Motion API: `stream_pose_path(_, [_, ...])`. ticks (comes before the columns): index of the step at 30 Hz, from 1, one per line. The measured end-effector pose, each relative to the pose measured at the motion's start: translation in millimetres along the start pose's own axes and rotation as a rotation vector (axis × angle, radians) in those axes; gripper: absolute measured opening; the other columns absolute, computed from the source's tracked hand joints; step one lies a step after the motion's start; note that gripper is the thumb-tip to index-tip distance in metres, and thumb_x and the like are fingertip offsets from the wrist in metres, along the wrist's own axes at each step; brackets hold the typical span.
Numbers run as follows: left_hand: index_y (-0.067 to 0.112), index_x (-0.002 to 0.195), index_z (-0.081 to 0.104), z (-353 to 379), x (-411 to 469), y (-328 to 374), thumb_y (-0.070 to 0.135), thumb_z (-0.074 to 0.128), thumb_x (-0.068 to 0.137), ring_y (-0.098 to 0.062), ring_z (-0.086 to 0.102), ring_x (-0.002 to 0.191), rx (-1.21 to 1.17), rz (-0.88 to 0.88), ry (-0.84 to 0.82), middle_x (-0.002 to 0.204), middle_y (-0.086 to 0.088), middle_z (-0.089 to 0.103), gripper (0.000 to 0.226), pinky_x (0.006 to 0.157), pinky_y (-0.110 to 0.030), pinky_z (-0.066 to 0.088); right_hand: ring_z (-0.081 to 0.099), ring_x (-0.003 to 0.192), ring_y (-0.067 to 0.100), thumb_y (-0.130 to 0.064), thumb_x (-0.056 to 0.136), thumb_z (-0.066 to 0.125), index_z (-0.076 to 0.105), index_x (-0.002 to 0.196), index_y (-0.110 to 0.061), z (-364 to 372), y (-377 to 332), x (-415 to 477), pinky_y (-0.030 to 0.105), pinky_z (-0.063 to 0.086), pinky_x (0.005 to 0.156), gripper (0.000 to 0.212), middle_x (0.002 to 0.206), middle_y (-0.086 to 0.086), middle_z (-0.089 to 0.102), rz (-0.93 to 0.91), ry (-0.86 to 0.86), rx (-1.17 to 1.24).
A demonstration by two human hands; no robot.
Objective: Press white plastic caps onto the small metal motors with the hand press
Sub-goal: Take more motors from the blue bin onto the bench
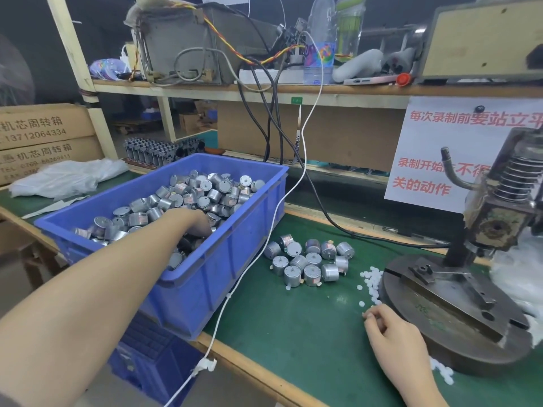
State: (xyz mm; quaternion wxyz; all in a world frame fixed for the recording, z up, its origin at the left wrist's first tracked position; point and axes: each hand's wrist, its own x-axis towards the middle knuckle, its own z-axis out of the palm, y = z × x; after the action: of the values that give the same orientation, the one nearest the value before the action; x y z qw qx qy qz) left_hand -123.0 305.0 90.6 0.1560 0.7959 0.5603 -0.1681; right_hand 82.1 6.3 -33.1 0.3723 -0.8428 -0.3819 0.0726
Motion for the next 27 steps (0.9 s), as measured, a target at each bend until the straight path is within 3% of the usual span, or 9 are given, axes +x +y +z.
stream_pose_path(4, [0.008,0.096,0.053,0.5,-9.2,6.5,0.007,0.042,0.084,-0.015,0.044,0.036,0.090,-0.071,0.045,0.041,-0.003,0.050,0.017,0.047,-0.022,0.039,0.051,0.061,0.020,-0.017,0.089,0.053,0.059,0.079,-0.017,-0.4,0.4,-0.2,0.028,0.034,0.054,0.012,0.053,0.002,0.050,0.005,-0.002,-0.006])
stream_pose_path(6, [0.009,0.111,0.051,2.0,-8.9,8.8,0.012,0.044,0.084,-0.020,0.063,0.064,0.111,-0.115,0.058,0.074,-0.010,0.067,0.027,0.061,-0.028,0.050,0.052,0.062,0.020,-0.016,0.089,0.053,0.059,0.078,-0.018,-0.5,0.5,-0.6,0.027,0.034,0.054,0.012,0.054,0.001,0.052,0.005,-0.002,-0.005])
stream_pose_path(8, [0.012,0.132,0.041,3.7,-4.6,9.8,0.022,0.046,0.087,-0.026,0.057,0.112,0.126,-0.197,0.069,0.124,-0.014,0.058,0.047,0.090,-0.034,0.049,0.052,0.062,0.020,-0.016,0.089,0.053,0.059,0.078,-0.018,-0.5,0.4,-0.8,0.028,0.035,0.054,0.013,0.053,0.002,0.051,0.005,0.004,0.003])
stream_pose_path(10, [0.014,0.135,0.039,5.6,-2.7,9.8,0.031,0.047,0.088,-0.027,0.048,0.122,0.132,-0.273,0.106,0.132,-0.009,0.051,0.051,0.099,-0.034,0.045,0.051,0.060,0.020,-0.016,0.089,0.053,0.059,0.077,-0.018,0.0,0.2,-0.5,0.028,0.035,0.054,0.013,0.052,0.003,0.051,0.006,0.001,0.004])
stream_pose_path(14, [0.016,0.103,0.047,3.5,-1.5,5.7,0.034,0.037,0.092,-0.022,0.050,0.115,0.165,-0.236,0.076,0.095,-0.001,0.053,0.023,0.093,-0.031,0.038,0.050,0.058,0.020,-0.017,0.089,0.053,0.058,0.076,-0.021,0.2,0.6,0.0,0.028,0.036,0.055,0.014,0.053,0.004,0.052,0.019,-0.012,0.009])
stream_pose_path(16, [0.018,0.119,0.046,2.3,1.4,2.3,0.031,0.043,0.090,-0.021,0.057,0.110,0.153,-0.158,0.067,0.101,-0.003,0.061,0.031,0.095,-0.033,0.042,0.049,0.056,0.018,-0.017,0.089,0.054,0.057,0.075,-0.022,-0.1,0.2,-0.5,0.028,0.036,0.055,0.015,0.051,0.002,0.050,0.021,-0.018,0.004])
stream_pose_path(20, [0.025,0.104,0.041,0.3,5.3,-1.9,0.022,0.052,0.087,-0.016,0.046,0.050,-0.010,-0.097,0.092,0.062,-0.003,0.053,0.021,0.053,-0.022,0.039,0.049,0.056,0.018,-0.017,0.088,0.054,0.056,0.074,-0.023,-0.9,-1.6,-1.0,0.028,0.037,0.056,0.015,0.048,-0.001,0.047,0.022,-0.021,-0.004])
stream_pose_path(23, [0.012,0.095,0.048,0.4,6.0,-3.5,0.020,0.055,0.086,-0.021,0.047,0.053,-0.150,-0.080,0.158,0.069,-0.007,0.054,0.014,0.051,-0.024,0.039,0.051,0.058,0.018,-0.017,0.089,0.054,0.056,0.074,-0.023,-1.2,-2.8,-1.4,0.029,0.038,0.057,0.016,0.048,-0.002,0.048,0.030,-0.025,-0.002])
stream_pose_path(27, [0.013,0.093,0.046,-12.4,4.7,7.1,0.028,0.056,0.085,-0.020,0.052,0.070,-0.498,0.071,0.529,0.082,-0.001,0.050,0.020,0.061,-0.030,0.042,0.051,0.058,0.017,-0.019,0.089,0.054,0.056,0.073,-0.024,-1.9,-3.6,-1.6,0.029,0.039,0.057,0.016,0.047,-0.003,0.048,0.032,-0.028,-0.001])
